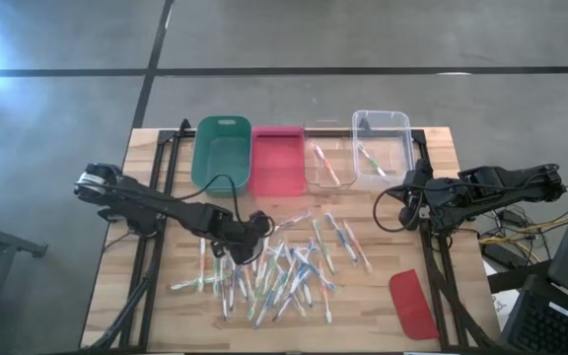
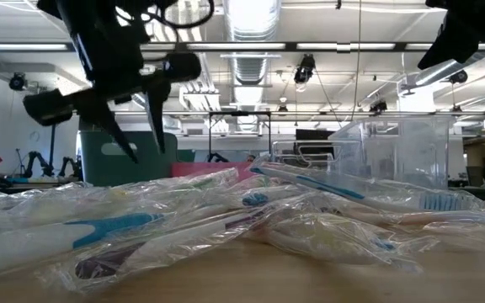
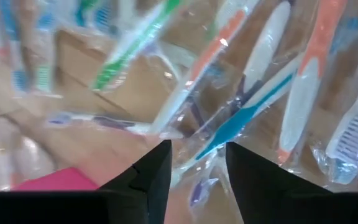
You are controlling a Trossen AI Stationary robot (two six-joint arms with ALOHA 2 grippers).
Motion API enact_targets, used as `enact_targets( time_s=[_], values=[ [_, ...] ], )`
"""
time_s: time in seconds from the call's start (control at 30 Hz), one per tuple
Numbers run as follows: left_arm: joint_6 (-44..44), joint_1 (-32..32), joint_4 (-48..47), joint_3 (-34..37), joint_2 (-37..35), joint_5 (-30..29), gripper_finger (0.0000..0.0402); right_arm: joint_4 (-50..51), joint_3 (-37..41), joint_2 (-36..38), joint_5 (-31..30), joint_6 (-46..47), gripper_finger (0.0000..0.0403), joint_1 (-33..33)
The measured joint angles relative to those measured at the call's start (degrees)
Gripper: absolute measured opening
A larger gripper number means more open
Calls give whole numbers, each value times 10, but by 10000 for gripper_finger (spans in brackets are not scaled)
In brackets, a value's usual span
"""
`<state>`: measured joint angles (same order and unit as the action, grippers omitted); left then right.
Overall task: Pick & Place Toothbrushes
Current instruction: Put the blue toothbrush into the red bin
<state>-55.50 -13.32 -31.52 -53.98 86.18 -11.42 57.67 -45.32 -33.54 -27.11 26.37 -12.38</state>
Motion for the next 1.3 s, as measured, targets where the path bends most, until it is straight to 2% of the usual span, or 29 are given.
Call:
enact_targets(
  time_s=[0.37,0.77,1.2,1.3],
  values=[
    [-17,-1,-2,-1,77,0,149,0,0,0,0,0,8,0],
    [-30,-4,3,-2,108,-6,147,0,0,0,0,0,8,0],
    [-31,-6,2,-16,94,-7,82,0,0,0,0,0,8,0],
    [-31,-8,-9,-24,94,-22,69,0,0,0,0,0,8,0]
  ],
)
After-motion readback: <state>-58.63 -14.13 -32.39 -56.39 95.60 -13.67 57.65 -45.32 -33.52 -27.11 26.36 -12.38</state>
